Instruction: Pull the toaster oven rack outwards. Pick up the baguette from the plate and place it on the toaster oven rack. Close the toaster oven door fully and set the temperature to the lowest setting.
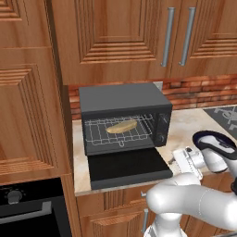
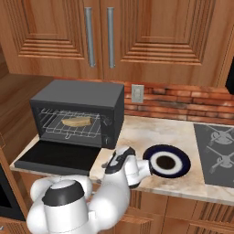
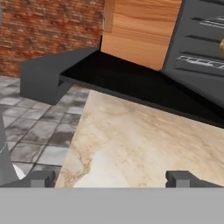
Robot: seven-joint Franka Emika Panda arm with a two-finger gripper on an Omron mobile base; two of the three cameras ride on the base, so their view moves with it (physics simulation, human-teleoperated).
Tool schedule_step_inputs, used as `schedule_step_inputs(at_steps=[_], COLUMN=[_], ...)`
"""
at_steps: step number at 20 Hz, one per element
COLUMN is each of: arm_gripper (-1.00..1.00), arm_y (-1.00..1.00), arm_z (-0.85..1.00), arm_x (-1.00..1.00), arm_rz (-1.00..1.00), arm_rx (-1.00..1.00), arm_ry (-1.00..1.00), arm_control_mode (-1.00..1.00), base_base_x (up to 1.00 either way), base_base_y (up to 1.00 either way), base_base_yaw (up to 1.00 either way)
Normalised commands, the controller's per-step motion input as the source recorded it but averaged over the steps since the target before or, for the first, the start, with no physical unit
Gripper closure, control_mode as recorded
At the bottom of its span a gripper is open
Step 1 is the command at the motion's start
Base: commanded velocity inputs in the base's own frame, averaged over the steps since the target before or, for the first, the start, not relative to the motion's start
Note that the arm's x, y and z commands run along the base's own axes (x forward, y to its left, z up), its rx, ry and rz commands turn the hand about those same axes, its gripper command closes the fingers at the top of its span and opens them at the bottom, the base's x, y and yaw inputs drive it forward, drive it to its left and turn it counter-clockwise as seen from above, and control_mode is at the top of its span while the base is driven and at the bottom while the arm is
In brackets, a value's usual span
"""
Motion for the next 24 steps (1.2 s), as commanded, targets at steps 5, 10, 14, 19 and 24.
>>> schedule_step_inputs(at_steps=[5, 10, 14, 19, 24], arm_gripper=[-1.0, -1.0, -1.0, -1.0, -1.0], arm_y=[1.0, 1.0, 0.98, 0.99, 1.0], arm_z=[-0.3, -0.31, -0.28, -0.23, -0.2], arm_x=[0.0, 0.0, -0.04, -0.11, -0.13], arm_rz=[-0.04, -0.03, -0.02, 0.0, 0.0], arm_rx=[-0.08, -0.02, 0.0, 0.0, 0.0], arm_ry=[0.0, 0.04, 0.12, 0.18, 0.18], arm_control_mode=[-1.0, -1.0, -1.0, -1.0, -1.0], base_base_x=[0.0, 0.0, 0.0, 0.0, 0.0], base_base_y=[0.0, 0.0, 0.0, 0.0, 0.0], base_base_yaw=[0.0, 0.0, 0.0, 0.0, 0.0])
